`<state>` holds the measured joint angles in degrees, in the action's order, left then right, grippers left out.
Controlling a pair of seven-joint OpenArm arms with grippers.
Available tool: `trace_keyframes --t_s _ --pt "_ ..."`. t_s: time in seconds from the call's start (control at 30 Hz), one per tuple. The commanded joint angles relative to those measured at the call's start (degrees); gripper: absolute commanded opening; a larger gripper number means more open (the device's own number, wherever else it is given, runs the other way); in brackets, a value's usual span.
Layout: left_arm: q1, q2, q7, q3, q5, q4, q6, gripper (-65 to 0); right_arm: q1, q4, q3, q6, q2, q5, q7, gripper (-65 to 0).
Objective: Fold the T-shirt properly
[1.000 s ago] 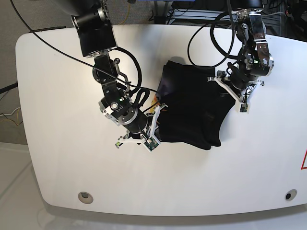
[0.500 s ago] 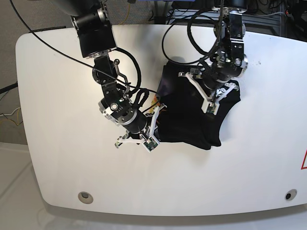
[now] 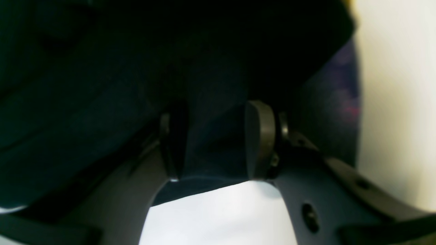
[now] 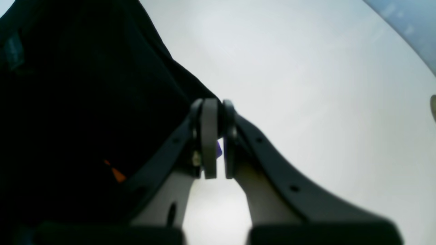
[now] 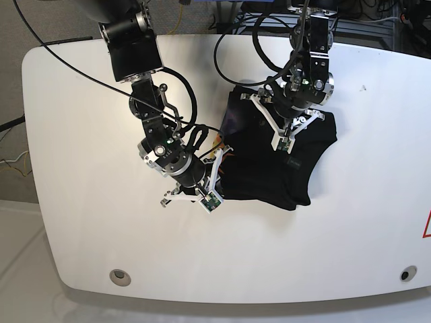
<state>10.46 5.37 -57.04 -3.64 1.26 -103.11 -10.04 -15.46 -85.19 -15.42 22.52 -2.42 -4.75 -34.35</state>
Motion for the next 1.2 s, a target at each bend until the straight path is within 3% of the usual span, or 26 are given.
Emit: trace_keyframes --t_s 0.0,0.37,0.6,1.0,1.17 --pt "-0.4 0.3 1.6 0.8 0.2 1.0 0.0 -40.0 -2.3 0.5 0.1 -0.1 0.3 0.1 1.4 -61.7" --pt "0.4 0.3 5.7 1.7 0.2 7.5 0.0 -40.0 -5.1 5.8 -0.3 -0.1 0.4 0.1 1.4 -61.7" --pt "0.4 0.3 5.7 1.7 0.2 9.4 0.0 -40.0 -7.4 7.9 -5.5 -0.1 0.5 0.1 1.4 -61.6" --pt "0.4 0.3 5.7 1.6 0.2 9.4 0.0 -40.0 -11.7 15.5 -9.2 -0.1 2.9 0.1 1.9 -61.6" --pt "0.4 0.3 5.7 1.6 0.2 9.4 0.0 -40.0 -12.7 21.3 -9.4 -0.1 4.1 0.1 4.8 -61.6"
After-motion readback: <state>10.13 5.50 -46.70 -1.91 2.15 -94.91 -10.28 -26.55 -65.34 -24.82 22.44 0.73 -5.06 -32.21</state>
